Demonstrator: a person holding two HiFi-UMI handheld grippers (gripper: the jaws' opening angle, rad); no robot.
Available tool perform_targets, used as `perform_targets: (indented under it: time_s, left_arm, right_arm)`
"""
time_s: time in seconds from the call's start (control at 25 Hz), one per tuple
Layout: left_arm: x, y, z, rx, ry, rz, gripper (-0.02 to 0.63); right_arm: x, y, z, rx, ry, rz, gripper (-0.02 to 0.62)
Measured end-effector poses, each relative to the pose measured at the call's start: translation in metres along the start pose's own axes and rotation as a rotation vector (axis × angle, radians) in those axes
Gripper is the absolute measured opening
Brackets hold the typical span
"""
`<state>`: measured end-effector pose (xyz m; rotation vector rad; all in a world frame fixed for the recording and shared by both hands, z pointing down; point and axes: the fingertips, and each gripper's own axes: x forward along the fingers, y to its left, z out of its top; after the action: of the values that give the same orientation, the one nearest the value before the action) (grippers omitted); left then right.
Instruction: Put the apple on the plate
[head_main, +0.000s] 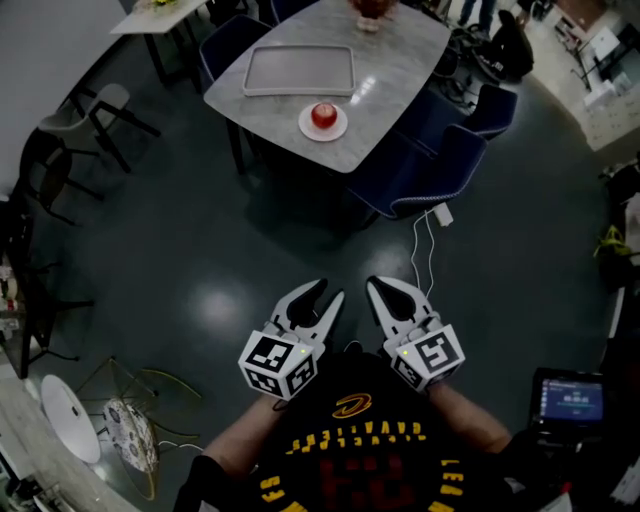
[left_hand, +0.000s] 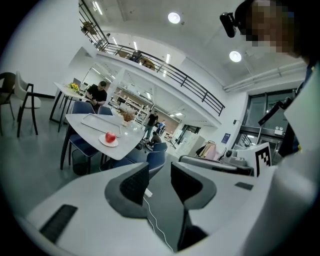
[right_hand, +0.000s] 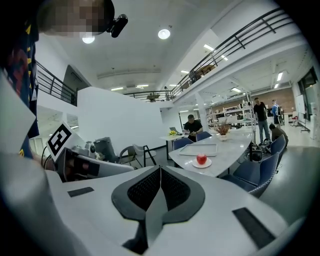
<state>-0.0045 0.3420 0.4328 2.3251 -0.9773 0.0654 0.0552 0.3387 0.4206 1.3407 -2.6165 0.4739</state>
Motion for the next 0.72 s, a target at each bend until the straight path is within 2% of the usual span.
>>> perform_targets:
  time_s: [0.4, 0.56, 0.72]
  left_arm:
    - [0.007, 0.036, 0.017, -0.05, 0.002, 0.001, 0.14]
    - [0.019, 0.045, 0.017, -0.069, 0.01, 0.006, 0.14]
    - [0.04, 0.058, 0.032, -0.067, 0.005, 0.045, 0.14]
  right_arm:
    - [0.036, -0.001, 0.003, 0.025, 0.026, -0.002, 0.008]
    - [0.051, -0.01, -0.004, 0.05, 0.048, 0.019, 0.008]
    - [0.073, -0.03, 0.004, 0.056, 0.055, 0.056, 0.008]
